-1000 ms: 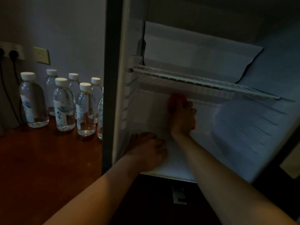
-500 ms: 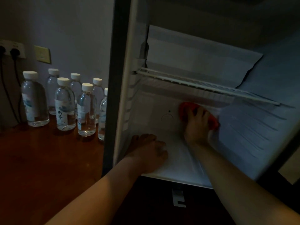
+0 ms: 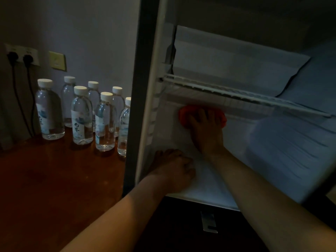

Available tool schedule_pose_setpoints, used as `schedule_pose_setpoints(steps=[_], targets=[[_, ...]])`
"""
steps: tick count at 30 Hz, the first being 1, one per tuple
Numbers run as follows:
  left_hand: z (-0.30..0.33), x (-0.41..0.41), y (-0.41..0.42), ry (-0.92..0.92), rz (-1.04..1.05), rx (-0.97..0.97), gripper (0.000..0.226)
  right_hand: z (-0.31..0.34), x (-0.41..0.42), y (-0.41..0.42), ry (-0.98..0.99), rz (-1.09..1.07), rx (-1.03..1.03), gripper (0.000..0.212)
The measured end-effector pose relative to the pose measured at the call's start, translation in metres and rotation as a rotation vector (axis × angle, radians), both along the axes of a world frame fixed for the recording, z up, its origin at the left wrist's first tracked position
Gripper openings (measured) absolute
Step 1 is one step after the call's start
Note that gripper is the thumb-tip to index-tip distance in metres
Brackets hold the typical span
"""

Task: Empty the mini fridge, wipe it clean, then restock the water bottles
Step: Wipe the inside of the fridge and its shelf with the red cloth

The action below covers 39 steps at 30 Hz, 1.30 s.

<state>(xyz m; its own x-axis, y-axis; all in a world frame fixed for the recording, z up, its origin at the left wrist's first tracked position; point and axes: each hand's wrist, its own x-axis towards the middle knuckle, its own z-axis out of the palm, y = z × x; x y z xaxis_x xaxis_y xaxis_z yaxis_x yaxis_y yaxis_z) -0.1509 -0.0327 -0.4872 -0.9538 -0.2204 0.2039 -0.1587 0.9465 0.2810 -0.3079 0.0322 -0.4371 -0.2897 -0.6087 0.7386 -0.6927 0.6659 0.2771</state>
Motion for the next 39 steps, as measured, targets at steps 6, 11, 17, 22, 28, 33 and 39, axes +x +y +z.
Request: schedule_pose_setpoints(steps=[6, 11, 17, 22, 28, 33, 39], targets=[[0.008, 0.009, 0.003, 0.013, -0.02, 0.045, 0.05, 0.001, -0.02, 0.044, -0.027, -0.016, -0.037, 0.041], [0.016, 0.023, 0.009, -0.019, 0.003, 0.075, 0.041, -0.006, -0.012, 0.042, -0.118, 0.01, -0.066, 0.045], [0.003, 0.037, 0.006, -0.12, 0.0, -0.011, 0.054, -0.005, -0.002, 0.009, 0.015, 0.113, 0.021, 0.049], [0.004, 0.036, 0.009, -0.044, 0.015, -0.064, 0.052, 0.004, 0.015, -0.036, 0.115, 0.202, 0.062, 0.044], [0.003, 0.037, 0.009, -0.042, 0.033, -0.08, 0.053, 0.005, 0.009, -0.041, 0.239, 0.273, 0.035, 0.039], [0.006, 0.039, 0.011, -0.061, 0.039, -0.059, 0.053, 0.008, 0.002, -0.015, 0.211, 0.167, 0.11, 0.044], [0.007, 0.041, 0.01, -0.08, 0.032, -0.017, 0.053, -0.004, -0.016, 0.032, 0.058, 0.081, -0.008, 0.054]])
